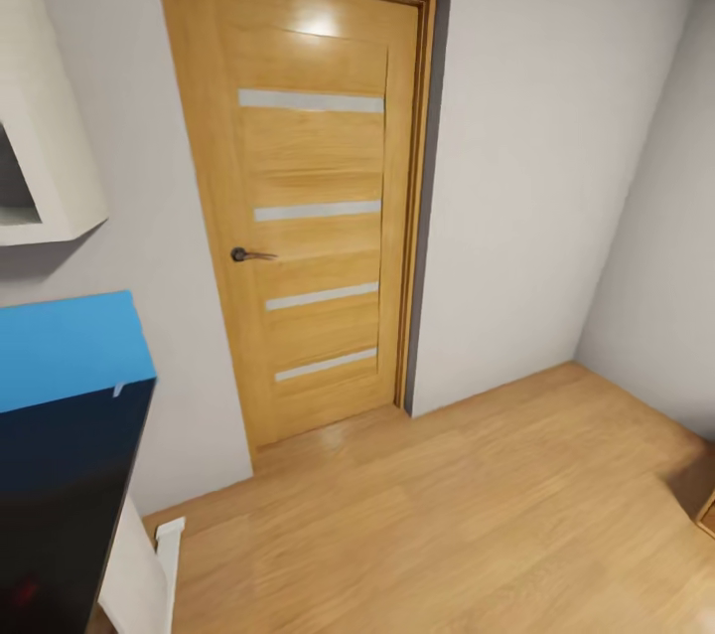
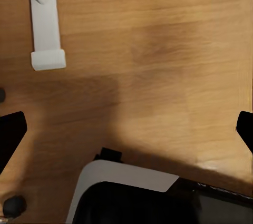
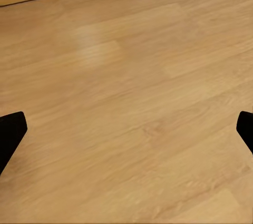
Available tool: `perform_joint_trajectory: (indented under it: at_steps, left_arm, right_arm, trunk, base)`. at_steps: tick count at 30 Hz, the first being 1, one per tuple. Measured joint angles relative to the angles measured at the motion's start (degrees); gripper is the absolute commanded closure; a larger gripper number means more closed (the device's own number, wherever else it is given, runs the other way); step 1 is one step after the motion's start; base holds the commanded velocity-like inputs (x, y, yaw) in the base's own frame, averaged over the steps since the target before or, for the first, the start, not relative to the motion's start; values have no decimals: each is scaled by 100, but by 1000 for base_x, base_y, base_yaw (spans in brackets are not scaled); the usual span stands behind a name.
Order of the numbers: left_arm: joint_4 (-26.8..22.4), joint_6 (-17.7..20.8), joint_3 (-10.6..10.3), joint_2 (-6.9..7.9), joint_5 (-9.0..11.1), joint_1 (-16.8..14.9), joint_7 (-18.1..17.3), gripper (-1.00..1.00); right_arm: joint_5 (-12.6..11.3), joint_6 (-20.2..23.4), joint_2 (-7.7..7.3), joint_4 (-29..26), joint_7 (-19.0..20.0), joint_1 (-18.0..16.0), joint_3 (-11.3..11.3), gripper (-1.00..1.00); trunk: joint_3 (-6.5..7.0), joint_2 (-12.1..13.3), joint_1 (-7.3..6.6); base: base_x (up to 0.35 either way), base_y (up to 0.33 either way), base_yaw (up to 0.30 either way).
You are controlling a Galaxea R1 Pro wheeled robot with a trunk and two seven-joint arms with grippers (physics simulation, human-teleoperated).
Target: In the bedroom, organize the workspace by keeping the computer under the desk, ensuring the monitor is on the desk, placing the keyboard on the desk next to the monitor, placing the mouse on the desk next to the keyboard, moving the folder from the swivel chair onto the desk next to the mouse, stacking the notebook on top of the folder with the pen on top of the notebook, and positioning the swivel chair next to the desk.
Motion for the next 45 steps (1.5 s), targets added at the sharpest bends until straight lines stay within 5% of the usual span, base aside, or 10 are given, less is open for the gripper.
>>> perform_joint_trajectory:
  at_steps: [20,33,45]
  left_arm:
    - [0,-4,-7,1,-6,1,0,-100]
    - [1,-9,-17,-3,0,3,0,-100]
    - [0,-9,-21,-8,1,0,0,-100]
  right_arm:
    - [-14,-475,14,9,-32,0,-16,-100]
    - [17,-1495,98,323,-383,0,2,-100]
    - [118,-1584,150,491,-384,0,16,-100]
  trunk:
    - [0,0,3]
    - [0,0,1]
    - [0,0,2]
  base:
    - [97,-113,290]
    - [127,-264,293]
    - [147,-297,293]
